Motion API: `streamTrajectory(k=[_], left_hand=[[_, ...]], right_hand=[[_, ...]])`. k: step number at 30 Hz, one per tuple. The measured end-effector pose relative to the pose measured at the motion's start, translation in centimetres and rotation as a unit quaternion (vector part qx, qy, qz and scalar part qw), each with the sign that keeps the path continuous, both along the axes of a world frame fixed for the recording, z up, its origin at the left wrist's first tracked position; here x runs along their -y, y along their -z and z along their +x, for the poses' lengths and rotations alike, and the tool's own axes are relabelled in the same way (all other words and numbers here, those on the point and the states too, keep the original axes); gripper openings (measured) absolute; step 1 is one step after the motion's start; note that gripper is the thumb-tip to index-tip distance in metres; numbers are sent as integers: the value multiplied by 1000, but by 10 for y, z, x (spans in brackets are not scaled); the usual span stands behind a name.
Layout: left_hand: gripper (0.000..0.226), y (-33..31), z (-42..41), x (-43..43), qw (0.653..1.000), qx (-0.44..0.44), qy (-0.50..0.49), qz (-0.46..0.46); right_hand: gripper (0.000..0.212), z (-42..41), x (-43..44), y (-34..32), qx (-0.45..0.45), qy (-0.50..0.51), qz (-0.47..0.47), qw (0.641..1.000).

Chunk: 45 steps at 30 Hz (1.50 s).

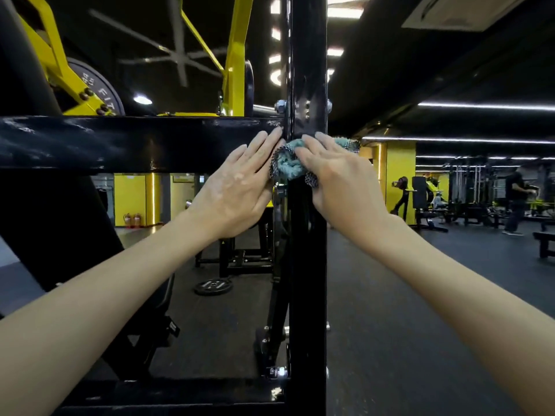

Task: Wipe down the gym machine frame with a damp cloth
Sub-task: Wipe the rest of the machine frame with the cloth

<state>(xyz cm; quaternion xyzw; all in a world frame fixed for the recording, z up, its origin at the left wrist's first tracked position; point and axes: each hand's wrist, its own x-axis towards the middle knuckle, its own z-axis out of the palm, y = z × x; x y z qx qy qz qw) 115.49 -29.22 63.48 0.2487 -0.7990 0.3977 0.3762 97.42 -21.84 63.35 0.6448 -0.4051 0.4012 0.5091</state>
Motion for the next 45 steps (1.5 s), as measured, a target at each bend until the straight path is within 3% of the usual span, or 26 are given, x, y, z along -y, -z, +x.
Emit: streamTrajectory(k=[7,10,15,19,23,27,32,35,38,40,45], left_hand=[[63,5,5,4,999,-6,7,-33],[64,5,4,7,999,-7,16,-47],[65,10,4,10,998,-20,23,-52],[64,13,5,11,998,-25,12,-58],[66,22,11,10,999,-15,-1,-45],[65,21,15,6,1000,3,-13,-21],[63,39,15,-7,999,-32,-18,13],[59,73,14,-25,996,-70,-12,47],[57,139,13,-44,987,-97,21,125],[59,190,12,-50,983,-94,20,157],[59,278,6,-40,973,-55,-46,218]], right_hand=[[61,-11,0,95,-26,-6,34,999],[64,-14,-1,81,-27,-18,58,998],[56,1,8,30,28,-33,-26,999],[55,3,9,71,46,-15,-42,998],[69,-3,1,119,40,-29,28,998],[62,-5,-1,84,21,-27,44,998],[61,9,6,83,116,-36,2,993],[68,8,2,150,121,-59,12,991],[76,-1,-8,213,102,-61,87,989],[76,-5,-11,219,82,-64,123,987],[72,-4,-4,184,94,-73,105,987]])
